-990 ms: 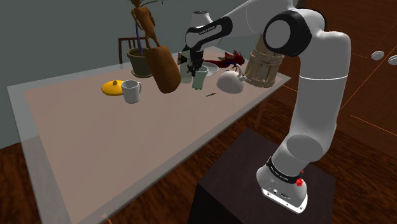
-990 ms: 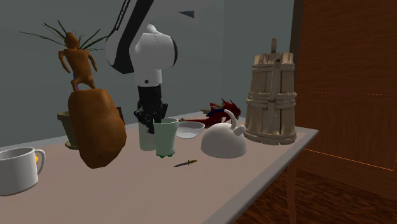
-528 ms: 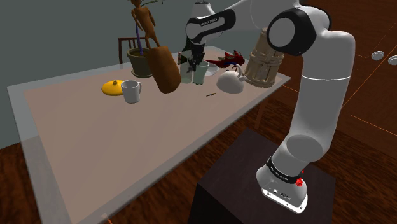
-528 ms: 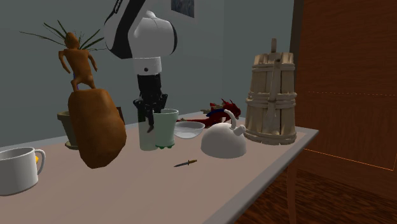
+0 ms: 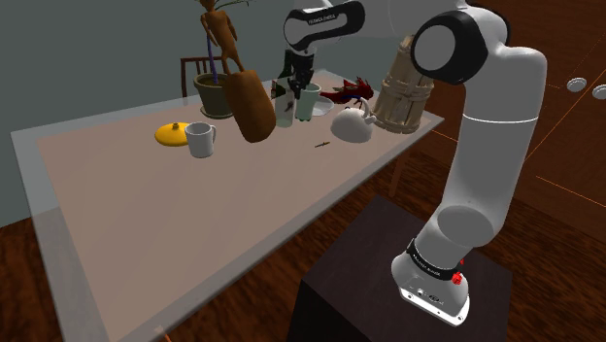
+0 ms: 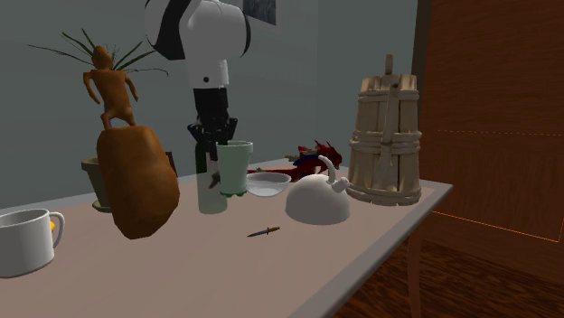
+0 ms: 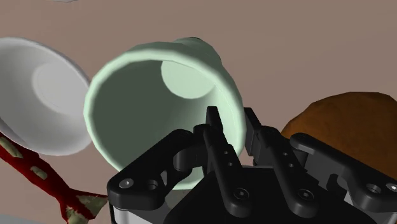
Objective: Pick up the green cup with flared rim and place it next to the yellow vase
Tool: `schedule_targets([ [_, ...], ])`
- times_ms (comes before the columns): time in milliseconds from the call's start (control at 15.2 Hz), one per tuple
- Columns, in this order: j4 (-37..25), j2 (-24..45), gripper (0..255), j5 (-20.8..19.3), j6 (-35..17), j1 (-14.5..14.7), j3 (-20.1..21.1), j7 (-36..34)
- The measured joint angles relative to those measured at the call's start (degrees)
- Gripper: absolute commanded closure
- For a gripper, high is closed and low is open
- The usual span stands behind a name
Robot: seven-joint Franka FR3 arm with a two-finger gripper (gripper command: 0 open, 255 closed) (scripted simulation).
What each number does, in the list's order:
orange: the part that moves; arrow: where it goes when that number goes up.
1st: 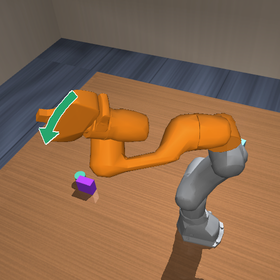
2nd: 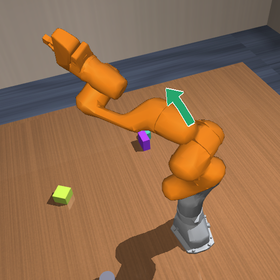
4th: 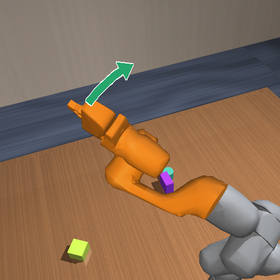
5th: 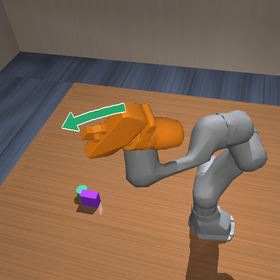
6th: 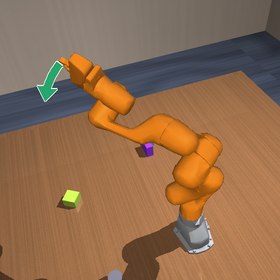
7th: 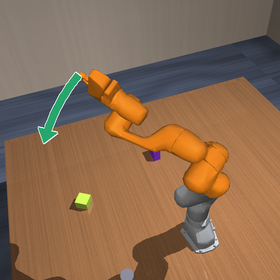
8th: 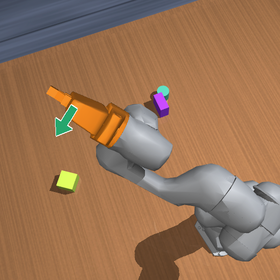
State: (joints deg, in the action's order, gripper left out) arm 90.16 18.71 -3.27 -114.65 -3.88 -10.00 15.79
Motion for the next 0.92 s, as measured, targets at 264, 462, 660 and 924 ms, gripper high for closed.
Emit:
schedule_targets([
  [264, -2.7, -0.4, 255, 0.0, 3.1, 0.0, 0.0, 0.3],
  [462, -4.9, -0.4, 255, 0.1, 5.3, 0.0, 0.0, 0.4],
  [660, -7.5, -0.2, 255, 0.2, 7.7, -0.2, -0.1, 0.7],
  [924, -10.7, -0.2, 255, 0.2, 10.9, -0.2, -0.1, 0.9],
])
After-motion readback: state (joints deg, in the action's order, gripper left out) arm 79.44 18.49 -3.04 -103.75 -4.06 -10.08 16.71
